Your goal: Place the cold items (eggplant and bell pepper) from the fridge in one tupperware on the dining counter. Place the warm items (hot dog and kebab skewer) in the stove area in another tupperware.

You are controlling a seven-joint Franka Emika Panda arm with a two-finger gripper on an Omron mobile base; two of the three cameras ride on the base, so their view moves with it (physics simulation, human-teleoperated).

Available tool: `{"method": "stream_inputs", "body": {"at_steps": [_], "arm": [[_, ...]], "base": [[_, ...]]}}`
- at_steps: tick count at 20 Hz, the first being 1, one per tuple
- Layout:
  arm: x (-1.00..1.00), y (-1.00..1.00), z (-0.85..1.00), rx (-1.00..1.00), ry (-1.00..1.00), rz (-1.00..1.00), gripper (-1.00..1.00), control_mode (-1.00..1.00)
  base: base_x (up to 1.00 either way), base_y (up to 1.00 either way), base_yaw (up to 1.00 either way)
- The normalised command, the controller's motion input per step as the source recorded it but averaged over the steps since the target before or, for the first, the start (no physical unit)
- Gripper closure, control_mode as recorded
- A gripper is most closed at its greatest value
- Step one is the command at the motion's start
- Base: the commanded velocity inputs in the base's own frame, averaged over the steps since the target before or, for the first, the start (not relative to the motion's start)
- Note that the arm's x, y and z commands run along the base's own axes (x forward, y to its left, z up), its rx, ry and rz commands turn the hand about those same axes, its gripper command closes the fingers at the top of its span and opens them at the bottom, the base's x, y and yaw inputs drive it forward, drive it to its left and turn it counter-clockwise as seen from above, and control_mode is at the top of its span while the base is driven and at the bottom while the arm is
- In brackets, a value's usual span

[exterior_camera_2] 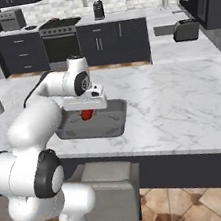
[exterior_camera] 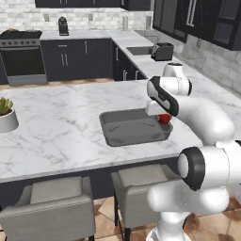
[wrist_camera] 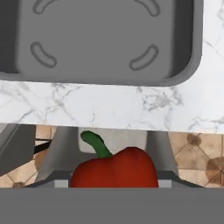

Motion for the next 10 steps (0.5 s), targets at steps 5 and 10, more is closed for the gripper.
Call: {"method": "stream_inputs", "body": {"at_steps": [5,10], "arm": [[0.68,-0.01,-0.53,0.0,0.0,0.0,1.0,-1.0],[0.7,0.0,-0.49,0.0,0.0,0.0,1.0,-1.0]], "base": [[0.0,0.0,0.0],[0.0,0.0,0.0]]}}
